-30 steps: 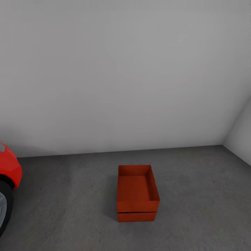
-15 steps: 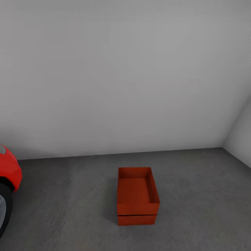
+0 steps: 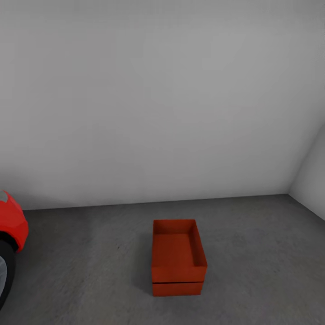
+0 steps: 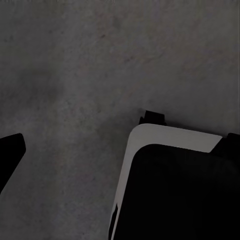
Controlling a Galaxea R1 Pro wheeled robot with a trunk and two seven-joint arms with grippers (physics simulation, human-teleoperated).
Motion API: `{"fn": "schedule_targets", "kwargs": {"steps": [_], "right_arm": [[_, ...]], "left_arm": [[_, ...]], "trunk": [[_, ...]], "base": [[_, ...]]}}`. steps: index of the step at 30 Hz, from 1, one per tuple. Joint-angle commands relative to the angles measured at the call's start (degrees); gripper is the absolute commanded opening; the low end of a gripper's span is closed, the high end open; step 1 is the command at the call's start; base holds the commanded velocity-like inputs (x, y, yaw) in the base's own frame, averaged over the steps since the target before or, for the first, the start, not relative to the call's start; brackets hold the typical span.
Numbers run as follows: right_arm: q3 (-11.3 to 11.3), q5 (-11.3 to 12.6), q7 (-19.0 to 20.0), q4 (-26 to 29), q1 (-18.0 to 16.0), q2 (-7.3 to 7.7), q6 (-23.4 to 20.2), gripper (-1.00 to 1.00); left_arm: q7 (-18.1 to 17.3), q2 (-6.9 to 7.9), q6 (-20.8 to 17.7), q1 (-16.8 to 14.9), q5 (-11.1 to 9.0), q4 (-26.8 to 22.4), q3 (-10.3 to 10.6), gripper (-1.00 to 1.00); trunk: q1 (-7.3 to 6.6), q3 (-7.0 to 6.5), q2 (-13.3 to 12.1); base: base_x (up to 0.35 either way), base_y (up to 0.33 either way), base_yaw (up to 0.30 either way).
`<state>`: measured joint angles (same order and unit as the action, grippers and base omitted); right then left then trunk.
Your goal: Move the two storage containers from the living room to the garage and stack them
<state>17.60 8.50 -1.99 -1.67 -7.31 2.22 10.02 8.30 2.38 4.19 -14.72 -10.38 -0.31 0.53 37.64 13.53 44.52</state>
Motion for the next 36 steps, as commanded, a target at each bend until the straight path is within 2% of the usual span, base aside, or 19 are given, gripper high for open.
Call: {"fn": "schedule_targets", "kwargs": {"steps": [1, 15, 36], "right_arm": [[0.5, 0.56, -0.03, -0.18, -0.07, -0.02, 0.35, 1.0], [0.66, 0.83, -0.03, -0.18, -0.07, -0.69, 0.32, 1.0], [0.67, 0.78, 0.02, -0.18, -0.07, -0.87, 0.38, 1.0]], "left_arm": [[0.05, -0.01, 0.21, -0.04, -0.43, 0.05, 0.09, 1.0], [0.05, -0.01, 0.21, -0.04, -0.43, 0.05, 0.09, 1.0], [0.05, -0.01, 0.21, -0.04, -0.43, 0.05, 0.09, 1.0]], "trunk": [[0.01, -0.02, 0.05], [0.01, -1.29, 0.05], [0.01, -3.2, 0.05]], "base": [[0.0, 0.0, 0.0], [0.0, 0.0, 0.0], [0.0, 0.0, 0.0]]}}
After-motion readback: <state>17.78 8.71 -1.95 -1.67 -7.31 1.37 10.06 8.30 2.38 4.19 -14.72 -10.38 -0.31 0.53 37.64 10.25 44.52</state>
